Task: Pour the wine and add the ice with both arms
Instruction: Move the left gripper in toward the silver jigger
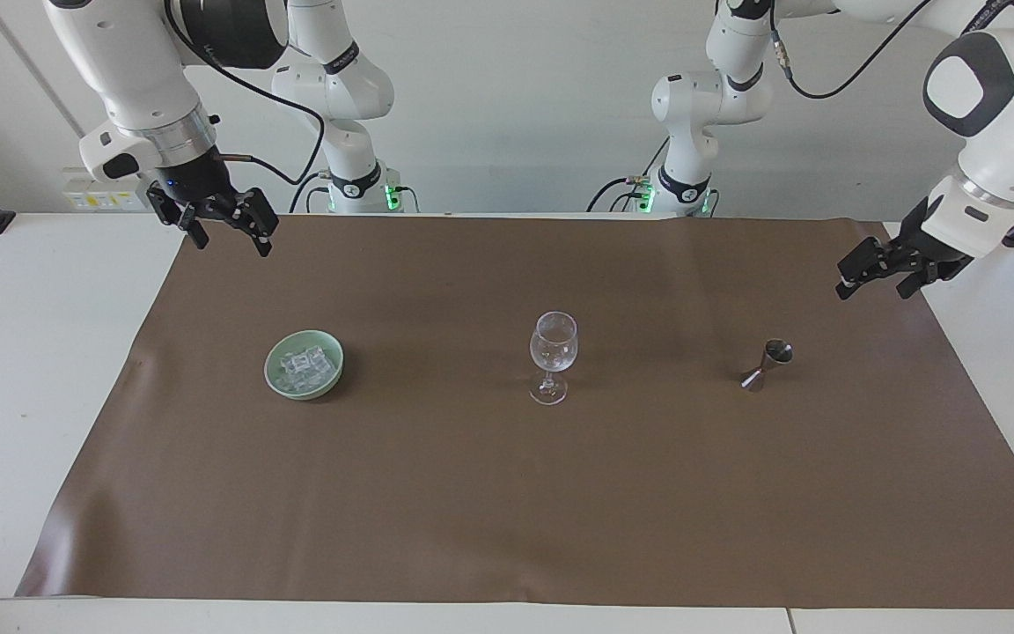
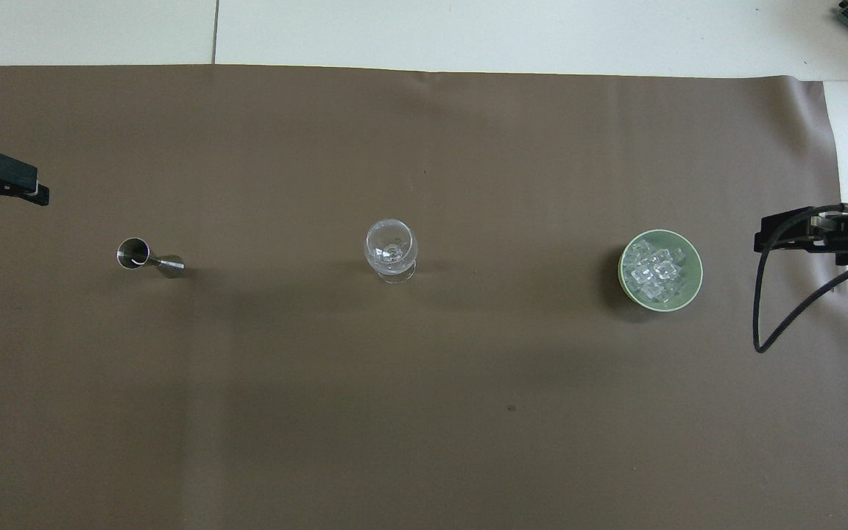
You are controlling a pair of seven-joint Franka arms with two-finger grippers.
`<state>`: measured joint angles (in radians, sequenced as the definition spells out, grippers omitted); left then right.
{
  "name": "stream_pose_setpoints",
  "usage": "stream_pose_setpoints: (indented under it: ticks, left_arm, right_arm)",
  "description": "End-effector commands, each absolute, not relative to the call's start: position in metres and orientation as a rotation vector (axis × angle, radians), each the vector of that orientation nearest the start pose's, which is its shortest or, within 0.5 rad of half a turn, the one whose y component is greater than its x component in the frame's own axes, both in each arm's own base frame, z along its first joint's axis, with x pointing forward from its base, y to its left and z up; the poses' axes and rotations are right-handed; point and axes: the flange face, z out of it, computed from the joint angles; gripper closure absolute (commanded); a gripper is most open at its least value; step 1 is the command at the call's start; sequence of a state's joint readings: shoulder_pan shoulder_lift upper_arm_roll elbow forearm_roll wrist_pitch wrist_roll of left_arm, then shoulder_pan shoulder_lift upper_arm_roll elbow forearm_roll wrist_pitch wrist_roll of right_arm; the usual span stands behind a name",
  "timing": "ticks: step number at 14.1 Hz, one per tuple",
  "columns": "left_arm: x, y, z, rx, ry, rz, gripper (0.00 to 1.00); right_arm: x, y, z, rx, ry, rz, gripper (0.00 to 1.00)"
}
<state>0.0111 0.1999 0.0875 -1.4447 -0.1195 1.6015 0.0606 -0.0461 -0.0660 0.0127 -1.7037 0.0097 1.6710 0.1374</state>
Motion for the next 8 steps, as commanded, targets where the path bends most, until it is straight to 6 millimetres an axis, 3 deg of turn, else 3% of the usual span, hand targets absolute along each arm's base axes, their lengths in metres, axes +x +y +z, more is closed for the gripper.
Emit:
stream_pose_setpoints:
  ticks: [1, 3, 8]
  left_arm:
    - [0.626, 0.060, 0.559, -3.290, -0.222, 0.036, 0.00]
    - [0.630, 0.066, 0.552, -3.295, -0.393, 0.032, 0.00]
    - [0.627, 0.109, 0.502, -3.316, -1.026, 0.153, 0.00]
  right_arm:
    - [0.540, -0.018, 0.610, -3.107, 0.296, -0.041, 0.00]
    - [0.540, -0.019, 0.610, -3.107, 0.299, -0.041, 0.00]
    - [0.540, -0.018, 0.610, -3.107, 0.296, -0.041, 0.00]
